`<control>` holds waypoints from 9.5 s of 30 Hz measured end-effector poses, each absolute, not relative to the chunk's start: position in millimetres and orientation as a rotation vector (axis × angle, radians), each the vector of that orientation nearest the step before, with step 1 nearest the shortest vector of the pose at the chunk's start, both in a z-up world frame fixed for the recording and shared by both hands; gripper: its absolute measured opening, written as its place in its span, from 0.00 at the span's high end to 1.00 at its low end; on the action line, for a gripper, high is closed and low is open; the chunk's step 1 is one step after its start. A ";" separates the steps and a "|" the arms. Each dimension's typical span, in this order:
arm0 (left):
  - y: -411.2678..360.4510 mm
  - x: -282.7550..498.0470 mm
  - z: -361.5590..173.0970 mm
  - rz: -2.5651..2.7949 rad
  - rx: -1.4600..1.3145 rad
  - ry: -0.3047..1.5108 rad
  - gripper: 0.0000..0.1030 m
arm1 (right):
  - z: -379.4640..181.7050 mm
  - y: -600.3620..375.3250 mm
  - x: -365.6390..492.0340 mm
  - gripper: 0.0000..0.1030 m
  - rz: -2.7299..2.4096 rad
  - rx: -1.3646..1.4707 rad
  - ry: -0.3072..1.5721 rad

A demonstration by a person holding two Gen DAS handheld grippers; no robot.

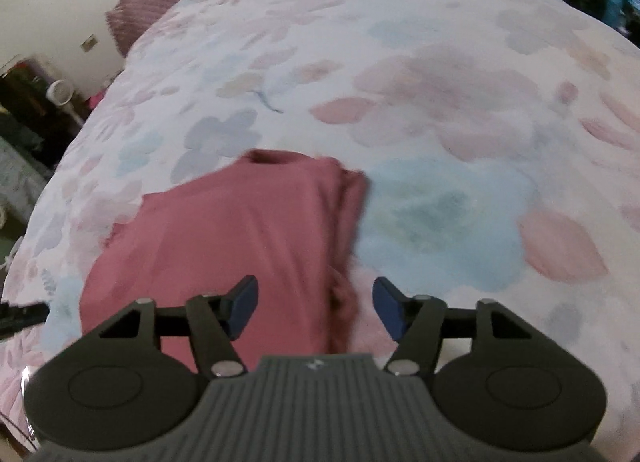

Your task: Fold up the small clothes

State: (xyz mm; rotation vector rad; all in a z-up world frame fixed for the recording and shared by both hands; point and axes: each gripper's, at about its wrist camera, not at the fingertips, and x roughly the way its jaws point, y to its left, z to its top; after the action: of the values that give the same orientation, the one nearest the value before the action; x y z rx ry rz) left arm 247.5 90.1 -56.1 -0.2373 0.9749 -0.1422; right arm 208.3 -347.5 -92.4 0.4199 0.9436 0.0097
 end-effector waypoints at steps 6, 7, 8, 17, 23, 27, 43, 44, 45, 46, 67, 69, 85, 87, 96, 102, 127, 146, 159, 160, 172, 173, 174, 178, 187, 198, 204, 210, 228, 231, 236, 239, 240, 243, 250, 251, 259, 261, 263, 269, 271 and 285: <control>69.1 269.7 -54.2 -0.184 -0.198 0.949 0.62 | -95.8 -340.6 236.5 0.31 0.013 0.400 0.939; 67.9 271.7 -54.7 -0.188 -0.192 0.947 0.62 | -98.6 -342.0 240.6 0.31 0.010 0.408 0.947; 65.7 274.6 -56.2 -0.190 -0.185 0.949 0.62 | -101.4 -343.1 243.0 0.31 0.007 0.416 0.952; 53.8 286.8 -77.2 -0.232 -0.177 0.957 0.62 | -128.7 -354.1 250.4 0.26 -0.016 0.474 0.966; 56.8 294.5 -93.7 -0.221 -0.208 0.957 0.62 | -144.1 -361.6 254.7 0.24 -0.028 0.532 0.969; 58.6 304.8 -109.8 -0.211 -0.222 0.984 0.62 | -151.8 -365.9 258.5 0.21 -0.013 0.572 0.952; 70.0 348.6 -141.6 -0.166 -0.254 1.015 0.72 | -203.1 -406.8 286.4 0.23 0.029 0.962 0.872; 69.9 350.2 -141.8 -0.164 -0.255 1.012 0.72 | -206.4 -407.9 288.8 0.27 0.026 0.987 0.864; 69.8 351.5 -141.9 -0.162 -0.257 1.007 0.72 | -209.2 -408.9 291.6 0.34 0.021 1.005 0.860; 69.8 352.1 -141.3 -0.162 -0.260 1.003 0.72 | -211.5 -409.3 294.2 0.39 0.016 1.017 0.857; 104.2 319.0 -91.8 -0.183 -0.274 0.851 0.72 | -81.2 -283.2 327.9 0.92 0.204 0.603 0.819; 108.0 317.1 -94.2 -0.190 -0.279 0.860 0.72 | -77.5 -258.7 338.4 0.92 0.250 0.614 0.848; 128.7 315.6 -117.0 -0.203 -0.301 0.922 0.72 | -132.1 -78.7 425.3 0.93 0.411 0.541 1.105; 132.3 315.3 -119.3 -0.195 -0.302 0.933 0.72 | -145.1 -66.1 430.8 0.93 0.401 0.507 1.132; 136.4 304.1 -105.4 -0.189 -0.282 0.971 0.72 | -141.3 -55.7 432.5 0.59 0.412 0.416 1.140; 129.0 275.1 -81.6 -0.195 -0.251 0.968 0.72 | -72.5 -95.4 378.9 0.54 0.471 0.423 1.001; 129.7 199.4 -81.9 -0.189 -0.272 1.026 0.75 | -91.8 -113.9 266.9 0.97 0.659 0.326 0.952; 128.6 201.9 -92.0 -0.220 -0.352 0.995 0.74 | -125.7 -80.3 254.7 0.62 0.658 0.309 1.037; 79.4 203.1 -121.1 -0.094 -0.095 0.978 0.83 | -147.6 -175.9 224.8 0.90 0.333 0.301 1.046; 85.0 202.0 -125.7 -0.080 -0.117 0.984 0.83 | -152.3 -175.2 222.6 0.91 0.339 0.307 1.052; 101.2 186.3 -106.4 -0.029 -0.097 0.957 0.84 | -159.6 -171.3 223.0 0.89 0.312 0.241 1.079; 99.7 187.1 -99.5 -0.033 -0.085 0.934 0.84 | -156.0 -175.2 222.2 0.89 0.309 0.244 1.068; 98.8 189.1 -91.8 -0.040 -0.089 0.915 0.84 | -150.7 -178.2 222.9 0.89 0.302 0.247 1.051; 95.4 212.8 -71.6 -0.115 -0.176 0.871 0.84 | -131.0 -185.0 233.3 0.89 0.277 0.264 0.987; 61.6 279.5 -95.8 -0.160 -0.166 0.875 0.86 | -117.4 -184.0 278.3 0.89 0.255 0.264 0.923; 120.7 297.9 -138.3 -0.009 -0.291 0.988 0.88 | -135.5 -193.1 301.3 0.83 0.253 0.323 0.939; 138.7 296.6 -106.2 -0.074 -0.481 0.873 0.36 | -129.1 -213.2 311.8 0.56 0.242 0.446 0.893; 128.7 318.5 -126.9 -0.159 -0.606 0.913 0.23 | -128.7 -217.9 333.0 0.35 0.253 0.579 0.876; 162.6 358.5 -202.9 -0.244 -0.884 1.008 0.61 | -199.6 -229.5 396.9 0.41 0.304 0.949 0.937; 160.3 357.1 -197.4 -0.251 -0.861 1.012 0.77 | -205.8 -230.6 404.1 0.61 0.327 0.969 0.942; 139.4 347.3 -163.3 -0.233 -0.672 0.967 0.85 | -201.1 -228.6 404.5 0.76 0.361 0.933 0.934; 128.0 338.1 -136.9 -0.226 -0.604 0.921 0.86 | -184.8 -223.6 400.2 0.78 0.368 0.858 0.914; 124.6 334.5 -127.9 -0.227 -0.584 0.905 0.86 | -178.7 -221.8 398.4 0.79 0.370 0.837 0.906; 116.5 318.2 -101.6 -0.228 -0.506 0.855 0.87 | -157.9 -216.8 390.3 0.80 0.383 0.776 0.872; 103.3 273.5 -45.4 -0.241 -0.440 0.739 0.87 | -102.3 -217.6 346.6 0.81 0.419 0.700 0.774; 102.3 264.6 -36.8 -0.249 -0.436 0.717 0.87 | -94.8 -218.7 339.0 0.81 0.424 0.693 0.760; 91.3 191.2 19.6 -0.341 -0.416 0.567 0.87 | -28.5 -235.2 263.3 0.81 0.468 0.624 0.648; 88.6 175.7 27.7 -0.365 -0.426 0.550 0.87 | -12.9 -242.2 243.7 0.81 0.473 0.614 0.637; 86.8 163.5 30.9 -0.387 -0.437 0.541 0.87 | 0.0 -249.1 226.3 0.81 0.477 0.605 0.632; 73.3 193.6 -2.2 -0.393 -0.436 0.638 0.87 | -6.7 -265.5 222.6 0.81 0.425 0.592 0.704; 66.1 217.8 -22.7 -0.380 -0.407 0.686 0.87 | -23.9 -265.8 237.5 0.81 0.400 0.586 0.746; 30.3 330.6 -101.1 -0.283 -0.188 0.956 0.83 | -123.4 -245.9 351.7 0.77 0.246 0.431 0.965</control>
State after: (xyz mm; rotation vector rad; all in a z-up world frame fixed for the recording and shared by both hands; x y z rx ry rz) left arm 330.6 30.3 -101.1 -0.1878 0.9563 -0.2826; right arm 351.7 -245.9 -123.4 0.4309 0.9649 0.2463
